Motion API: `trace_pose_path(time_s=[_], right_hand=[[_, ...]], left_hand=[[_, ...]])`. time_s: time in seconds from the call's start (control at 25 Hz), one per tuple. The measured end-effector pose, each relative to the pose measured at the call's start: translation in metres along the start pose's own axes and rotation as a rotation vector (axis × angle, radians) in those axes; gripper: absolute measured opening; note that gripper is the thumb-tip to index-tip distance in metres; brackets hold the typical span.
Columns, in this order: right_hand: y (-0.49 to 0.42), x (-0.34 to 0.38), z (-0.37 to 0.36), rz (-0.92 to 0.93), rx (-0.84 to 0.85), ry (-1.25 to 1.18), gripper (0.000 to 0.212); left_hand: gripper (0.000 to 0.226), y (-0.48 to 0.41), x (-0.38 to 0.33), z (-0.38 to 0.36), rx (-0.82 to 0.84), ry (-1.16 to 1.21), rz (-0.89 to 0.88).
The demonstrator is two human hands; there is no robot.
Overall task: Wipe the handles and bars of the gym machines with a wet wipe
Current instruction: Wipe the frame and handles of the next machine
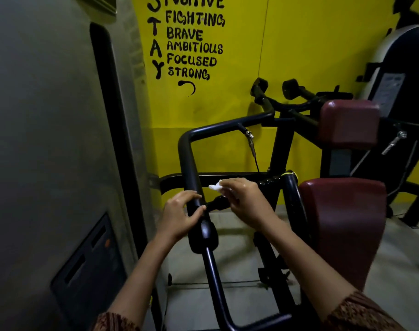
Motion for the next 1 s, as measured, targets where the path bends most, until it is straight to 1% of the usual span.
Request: trace_pose_path(time_s=[0.04,0.08,0.12,0.16,0.2,0.24,0.32,0.36,0.44,0.52,0.56,0.64,0.68,0.72,0.8,0.88,1.0], right_hand=[[-0.008,-0.003,-0.015,0.050,0.177,0.109,0.026],[-0.013,-0.005,-0.032,0.098,0.408,0.245,0.031],[-0.017,-0.007,-0.045,0.124,0.596,0.349,0.033],[-0.019,-0.009,-0.054,0.135,0.705,0.398,0.034],[-0.025,-0.013,-0.059,0.148,0.732,0.415,0.033],[-0.031,-0.018,-0.060,0.136,0.723,0.388,0.034],[-0.036,-0.020,-0.055,0.193,0.707,0.357,0.035],[-0.034,-0.021,-0.049,0.237,0.721,0.393,0.031],[-0.025,-0.027,-0.028,0.203,0.747,0.467,0.021],[-0.016,-0.033,-0.006,0.093,0.710,0.482,0.017],[-0.014,-0.033,-0.001,0.070,0.687,0.507,0.018],[-0.018,-0.024,-0.004,0.057,0.610,0.503,0.028],[-0.020,-0.018,-0.010,0.075,0.575,0.483,0.034],[-0.021,-0.012,-0.021,0.131,0.567,0.477,0.036],[-0.016,-0.010,-0.035,0.219,0.611,0.481,0.034],[-0.017,-0.024,-0.025,0.161,0.612,0.502,0.030],[-0.021,-0.048,0.007,-0.055,0.537,0.670,0.023]], left_hand=[[0.037,-0.005,0.006,-0.005,0.014,-0.005,0.021],[0.039,-0.008,0.013,-0.011,0.027,-0.006,0.040],[0.043,-0.010,0.017,-0.015,0.038,0.004,0.057],[0.048,-0.010,0.020,-0.019,0.050,0.024,0.073],[0.055,-0.011,0.022,-0.021,0.055,0.041,0.082],[0.063,-0.013,0.023,-0.023,0.051,0.048,0.079],[0.070,-0.018,0.024,-0.026,0.055,0.050,0.080],[0.071,-0.020,0.025,-0.028,0.066,0.052,0.081],[0.073,-0.023,0.026,-0.032,0.100,0.059,0.072],[0.070,-0.024,0.027,-0.035,0.121,0.072,0.077],[0.065,-0.024,0.027,-0.036,0.119,0.086,0.087],[0.052,-0.026,0.026,-0.039,0.106,0.103,0.110],[0.050,-0.025,0.025,-0.040,0.101,0.101,0.120],[0.051,-0.024,0.024,-0.041,0.094,0.094,0.126],[0.052,-0.022,0.021,-0.041,0.072,0.092,0.133],[0.052,-0.022,0.021,-0.039,0.055,0.106,0.150],[0.054,-0.021,0.022,-0.041,0.084,0.105,0.220]])
Point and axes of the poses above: each hand's wrist, its own y-axis away from the middle knuckle, its own z-axis out of the back of the hand, x = y × z, the point moved 4 cm from there along -y, towards the middle knuckle, and after that the axes turned 4 degrees about z, right-handed, at the moved point
